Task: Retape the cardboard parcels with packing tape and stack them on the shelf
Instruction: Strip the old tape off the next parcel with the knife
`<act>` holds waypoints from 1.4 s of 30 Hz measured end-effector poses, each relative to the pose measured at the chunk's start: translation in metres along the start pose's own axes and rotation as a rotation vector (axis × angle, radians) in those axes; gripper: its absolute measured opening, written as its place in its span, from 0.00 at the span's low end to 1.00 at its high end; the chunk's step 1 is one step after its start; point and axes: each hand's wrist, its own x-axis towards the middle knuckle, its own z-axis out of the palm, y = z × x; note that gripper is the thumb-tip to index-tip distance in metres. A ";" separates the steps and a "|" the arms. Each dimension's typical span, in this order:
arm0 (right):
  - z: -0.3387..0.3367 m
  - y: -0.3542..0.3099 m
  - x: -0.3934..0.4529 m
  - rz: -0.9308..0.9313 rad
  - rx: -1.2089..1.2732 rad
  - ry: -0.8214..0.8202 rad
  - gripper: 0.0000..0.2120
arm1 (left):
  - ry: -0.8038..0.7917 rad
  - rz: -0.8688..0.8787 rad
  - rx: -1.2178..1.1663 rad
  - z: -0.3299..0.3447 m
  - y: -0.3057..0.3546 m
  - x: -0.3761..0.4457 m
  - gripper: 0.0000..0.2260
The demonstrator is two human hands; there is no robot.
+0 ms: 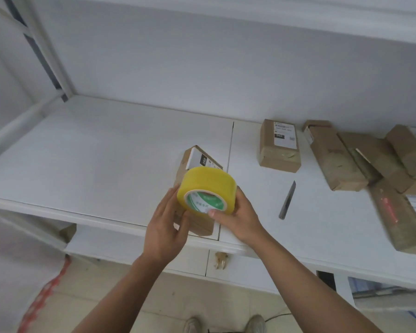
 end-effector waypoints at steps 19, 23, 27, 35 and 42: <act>0.057 -0.014 0.036 -0.126 -0.539 -0.067 0.28 | 0.039 -0.224 0.136 0.029 -0.016 -0.025 0.54; 0.048 -0.019 0.033 -0.118 -0.519 -0.077 0.24 | 0.047 -0.306 0.095 0.027 -0.010 -0.027 0.58; 0.033 -0.017 0.021 -0.119 -0.512 -0.034 0.22 | 0.029 -0.351 0.100 0.028 -0.008 -0.029 0.59; 0.029 -0.003 0.006 -0.073 -0.232 0.047 0.23 | -0.003 -0.301 0.210 0.027 -0.014 -0.026 0.55; 0.032 0.009 0.007 0.009 -0.110 0.008 0.23 | -0.036 -0.323 0.286 0.029 -0.010 -0.025 0.57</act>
